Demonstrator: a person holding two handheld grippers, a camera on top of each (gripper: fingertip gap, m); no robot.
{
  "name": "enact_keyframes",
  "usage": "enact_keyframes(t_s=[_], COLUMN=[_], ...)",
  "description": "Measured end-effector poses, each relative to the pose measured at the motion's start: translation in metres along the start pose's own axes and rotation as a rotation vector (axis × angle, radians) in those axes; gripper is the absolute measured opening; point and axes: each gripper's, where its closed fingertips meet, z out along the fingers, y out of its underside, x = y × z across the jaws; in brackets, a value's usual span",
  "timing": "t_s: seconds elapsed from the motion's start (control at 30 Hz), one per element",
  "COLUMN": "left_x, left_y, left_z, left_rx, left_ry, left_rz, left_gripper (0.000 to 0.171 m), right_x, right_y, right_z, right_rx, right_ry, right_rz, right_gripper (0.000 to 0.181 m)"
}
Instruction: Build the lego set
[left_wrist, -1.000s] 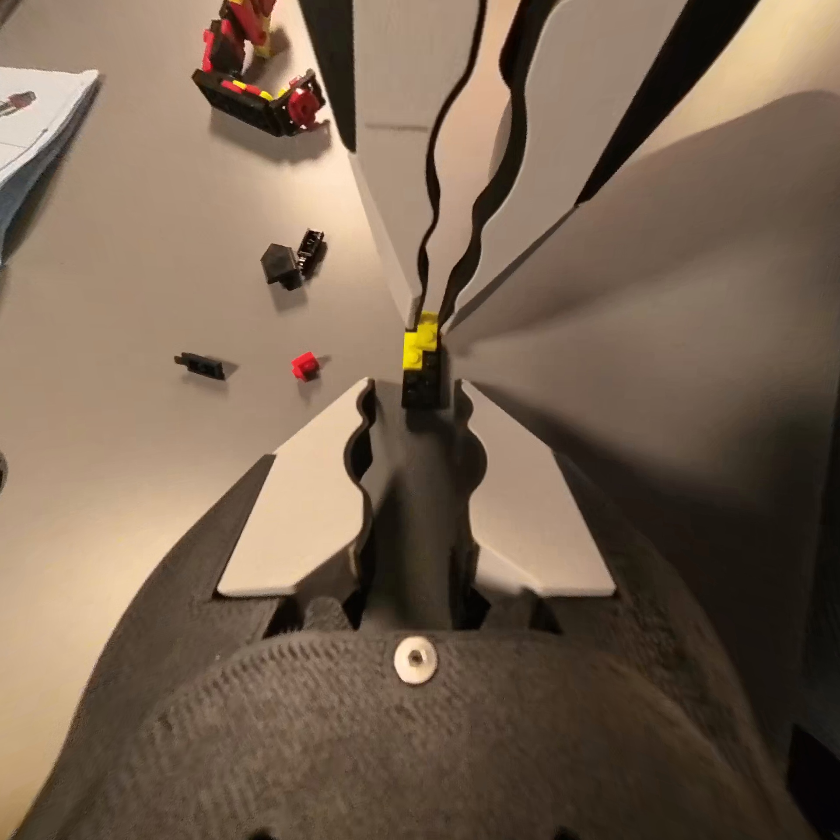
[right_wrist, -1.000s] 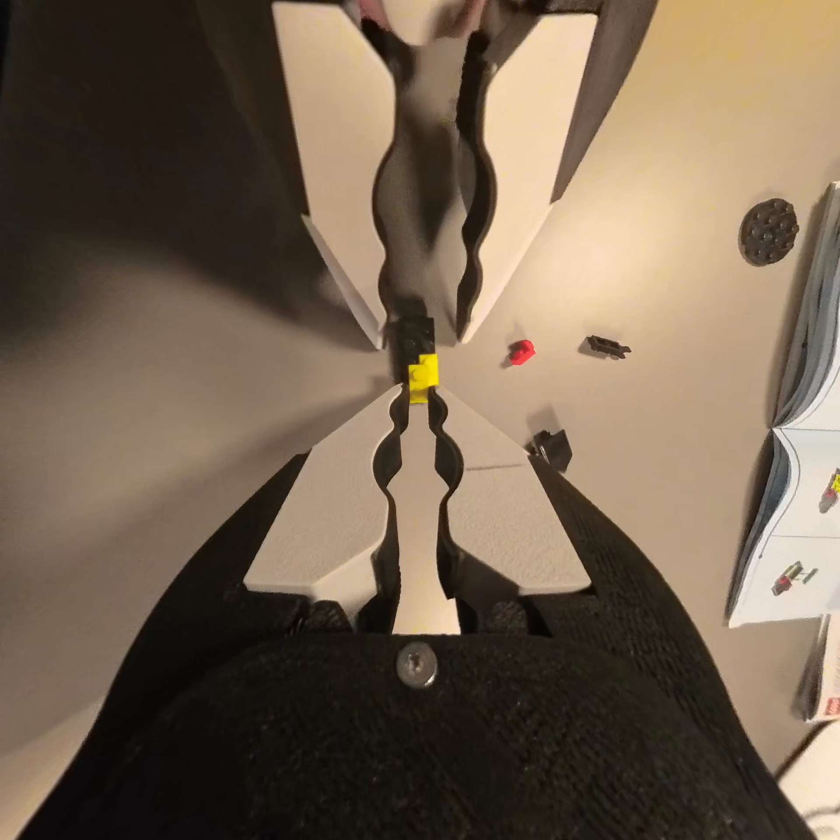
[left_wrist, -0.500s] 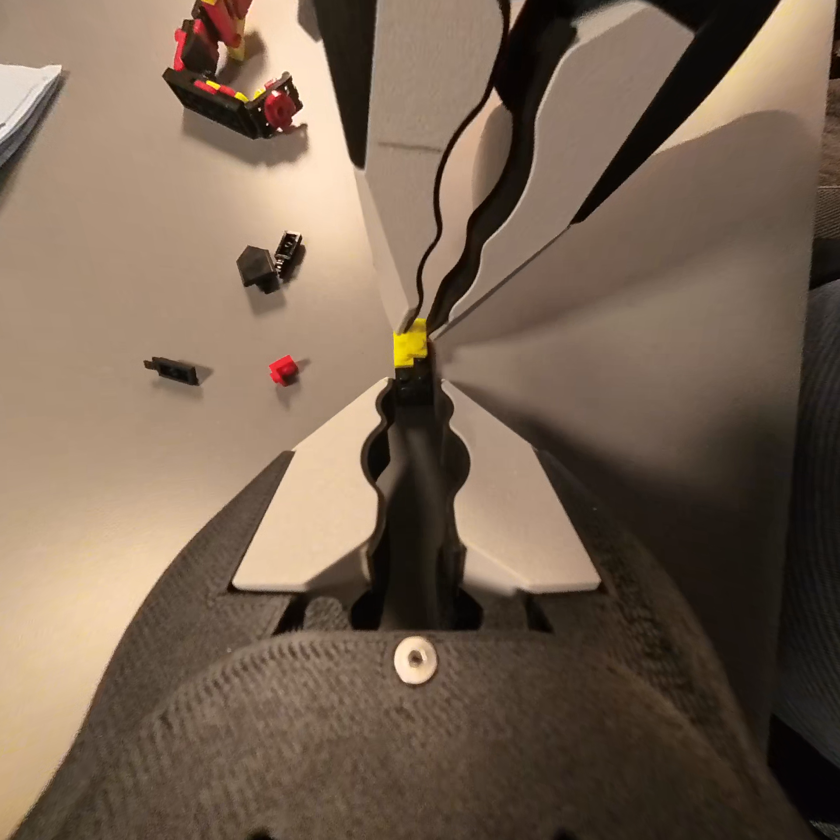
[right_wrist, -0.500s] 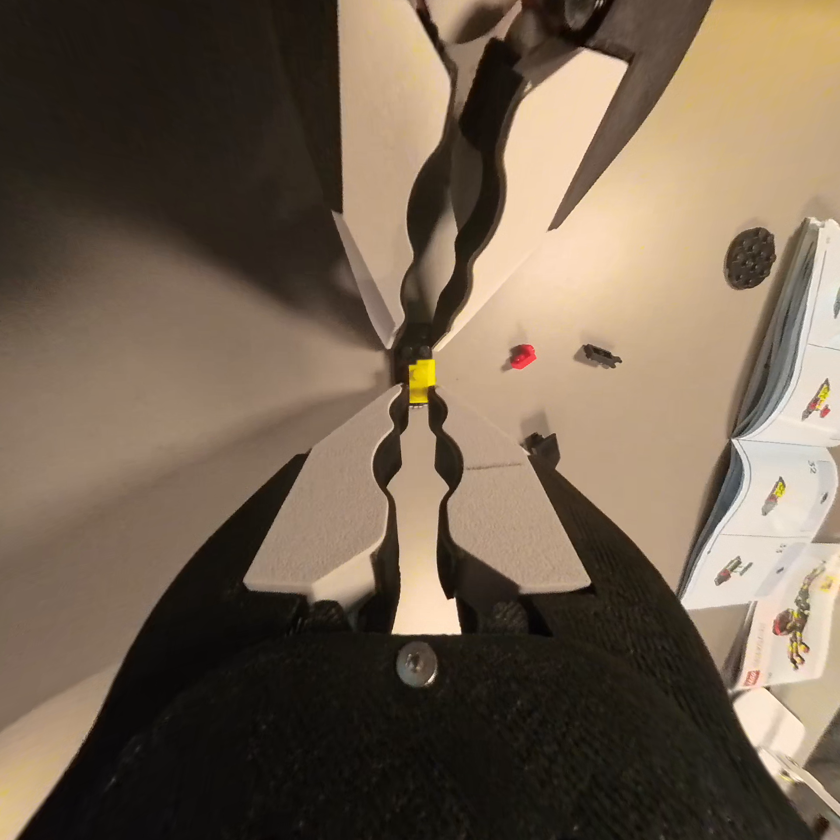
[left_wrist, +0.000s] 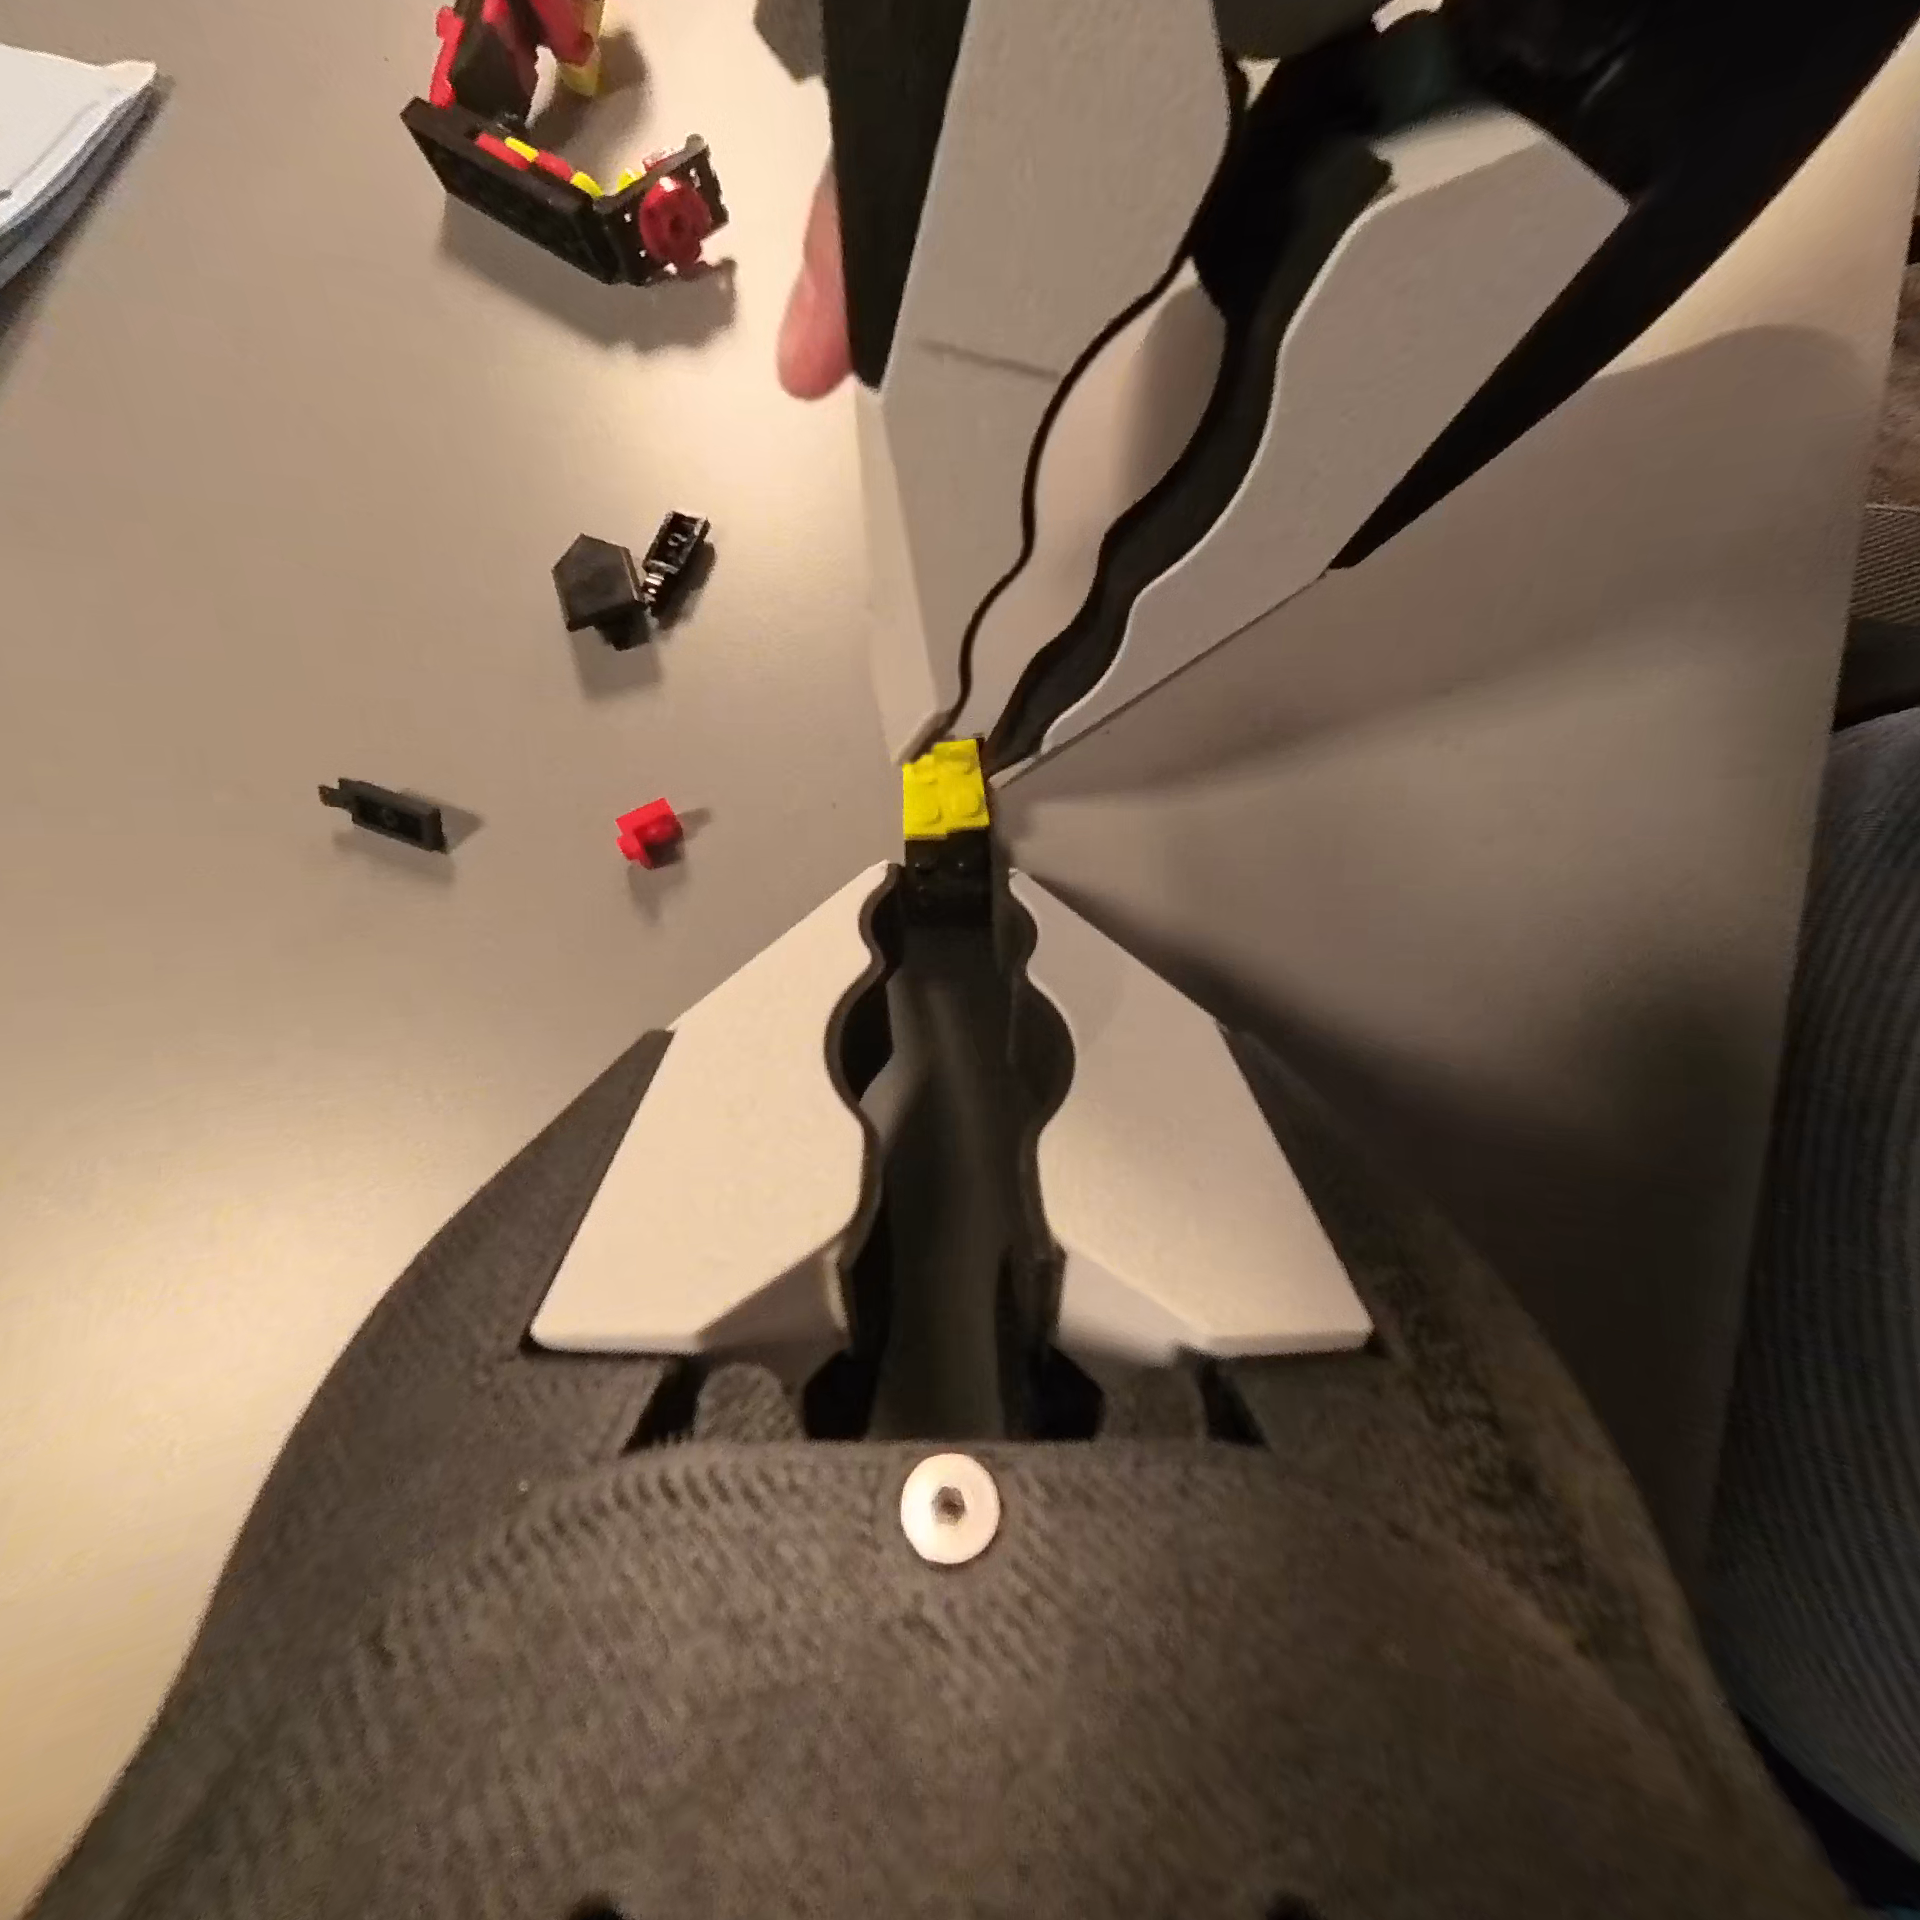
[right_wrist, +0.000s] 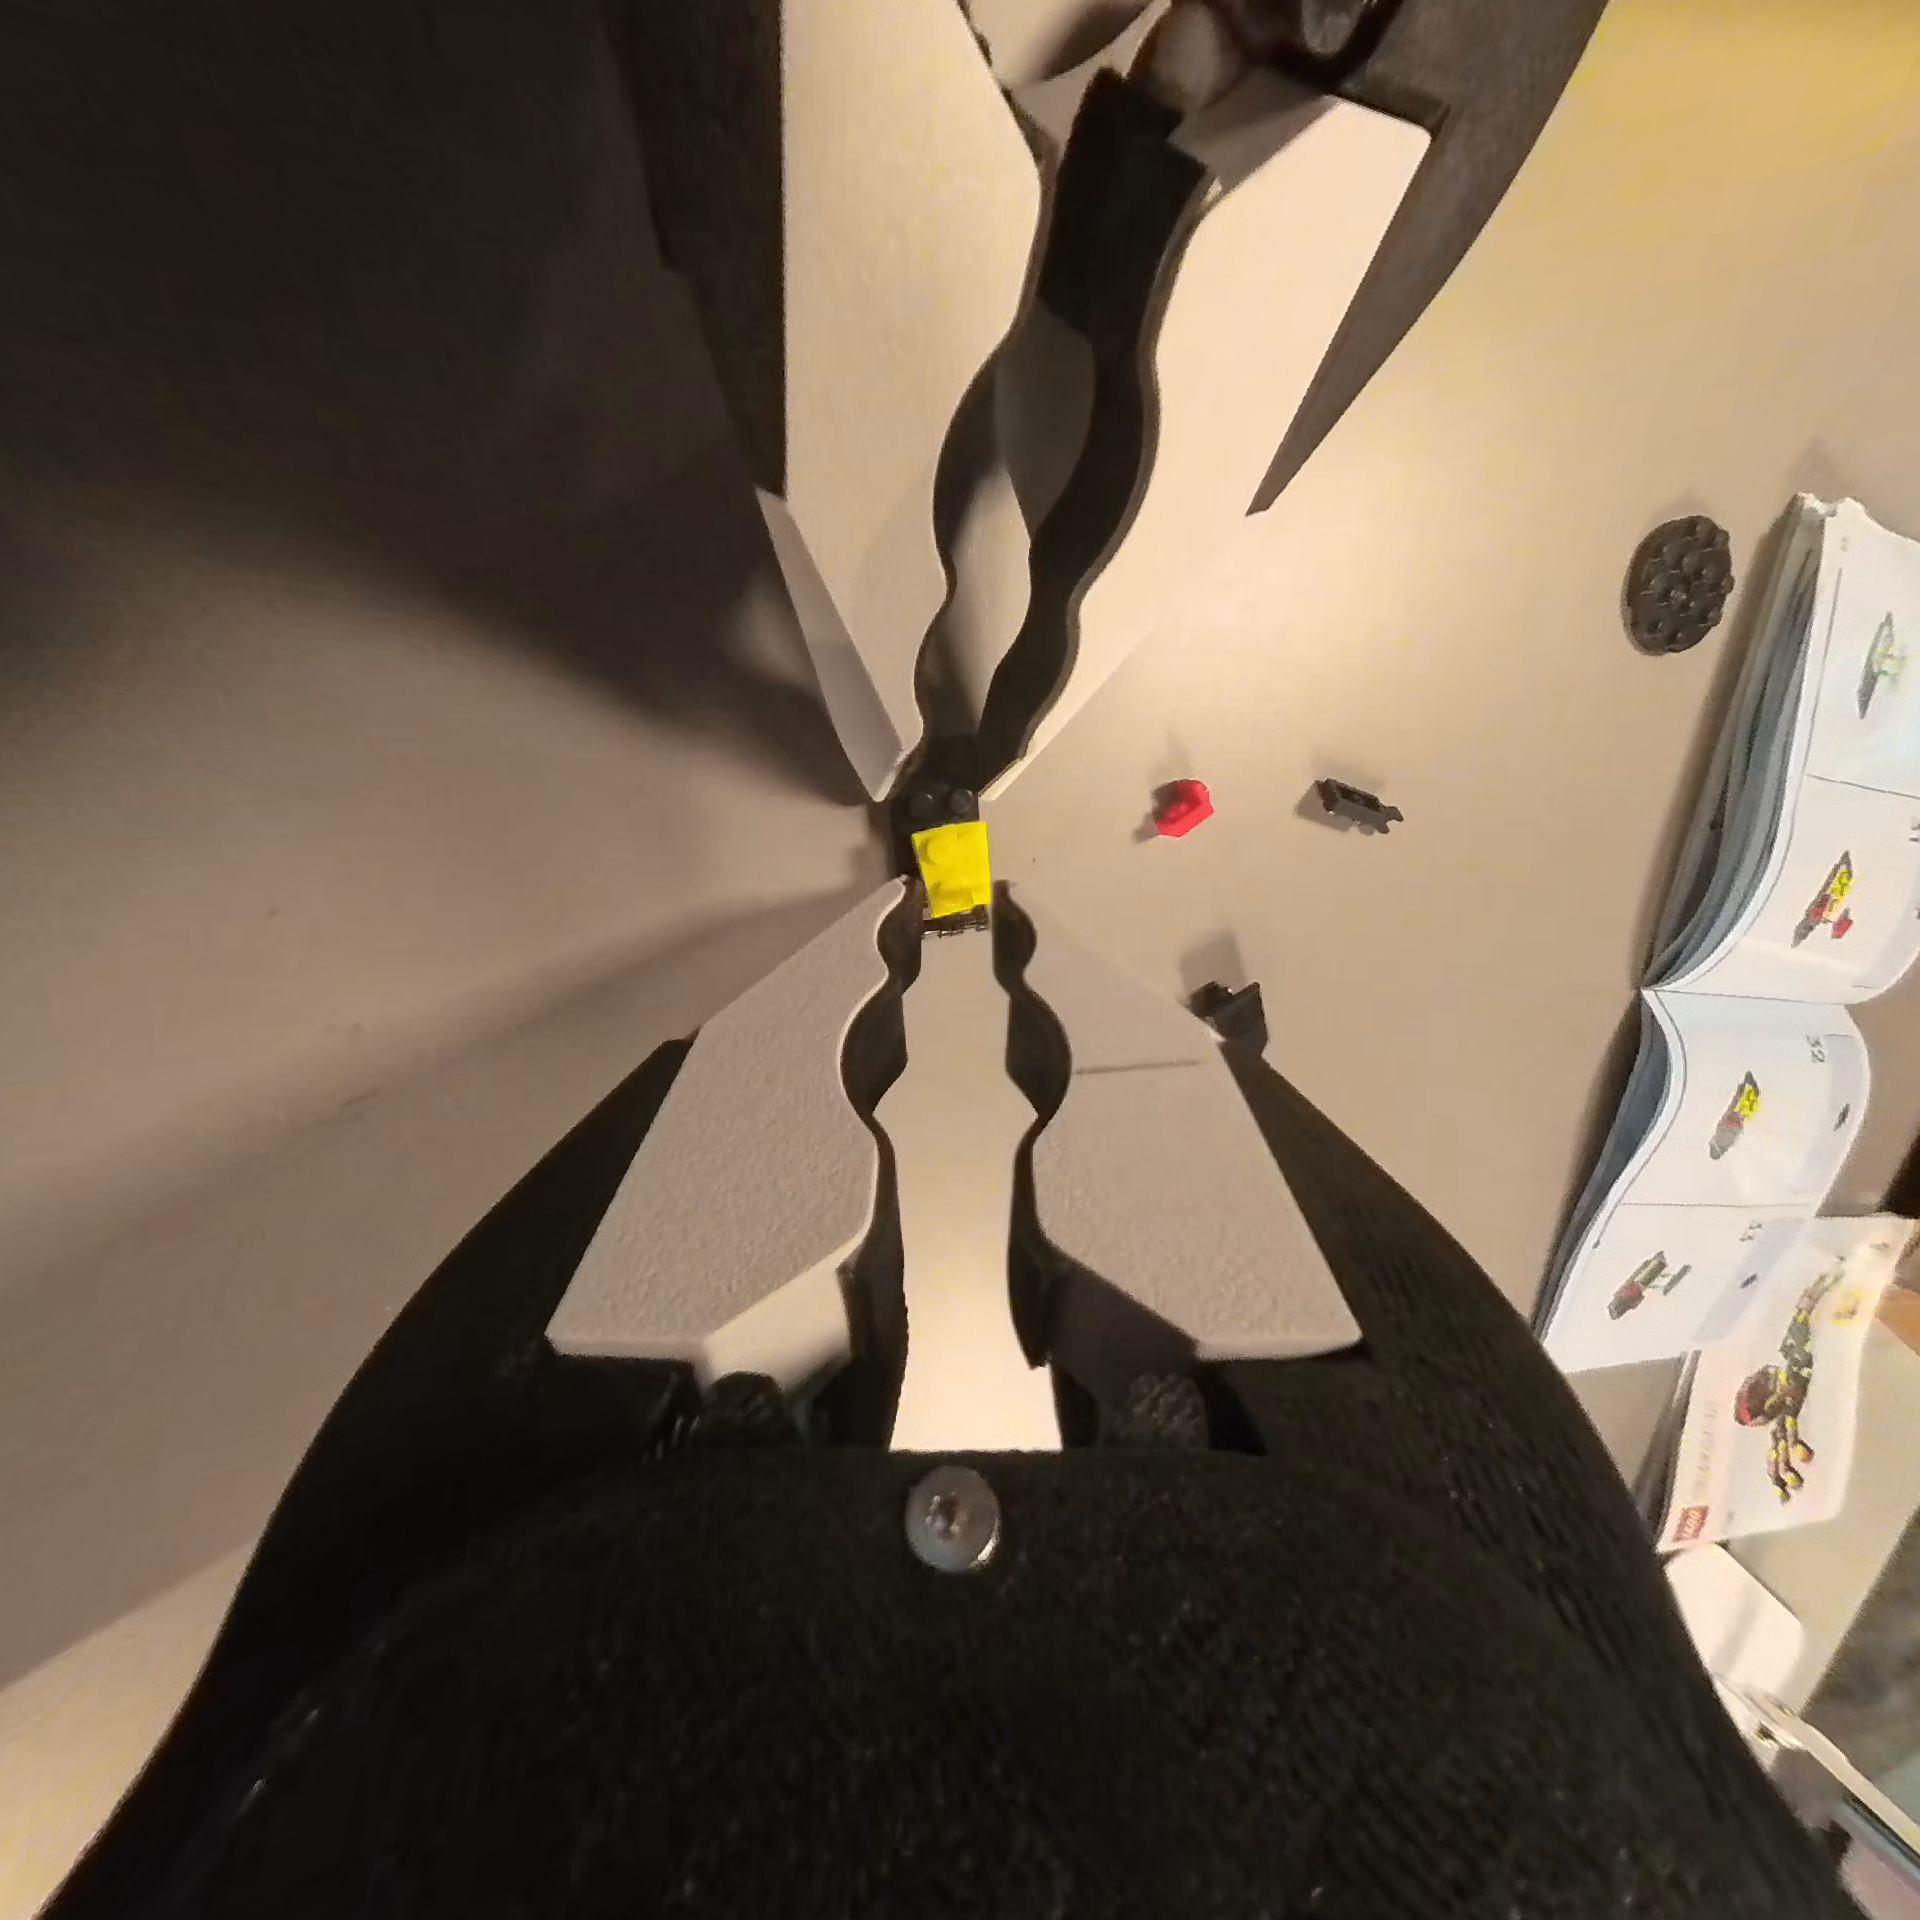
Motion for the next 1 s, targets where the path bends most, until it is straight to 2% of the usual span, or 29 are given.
enact_keyframes(t_s=[0.17, 0.33, 0.57, 0.7, 0.77, 0.87, 1.0], left_x=[0.0, -0.001, -0.009, -0.009, -0.008, -0.008, -0.008], left_y=[0.0, -0.002, -0.003, -0.001, -0.001, -0.001, -0.001], left_z=[0.0, 0.0, 0.0, -0.001, -0.001, -0.001, -0.001], left_rx=[0.0, 0.019, 0.026, 0.013, 0.015, 0.021, 0.02], left_ry=[0.006, 0.024, 0.013, -0.016, -0.015, -0.015, -0.023], left_rz=[-0.015, -0.069, -0.116, -0.079, -0.081, -0.082, -0.075], left_gripper=[0.016, 0.016, 0.016, 0.016, 0.016, 0.016, 0.016], right_x=[0.004, 0.009, 0.001, -0.026, -0.03, -0.031, -0.034], right_y=[0.001, 0.01, 0.014, 0.008, 0.005, 0.001, 0.011], right_z=[-0.001, -0.004, -0.007, -0.013, -0.017, -0.016, -0.006], right_rx=[0.008, 0.015, 0.133, 0.278, 0.327, 0.351, 0.256], right_ry=[0.031, 0.12, 0.201, -0.042, -0.098, -0.07, 0.012], right_rz=[0.011, -0.01, 0.045, 0.29, 0.391, 0.496, 0.639], right_gripper=[0.019, 0.039, 0.039, 0.029, 0.026, 0.022, 0.023])
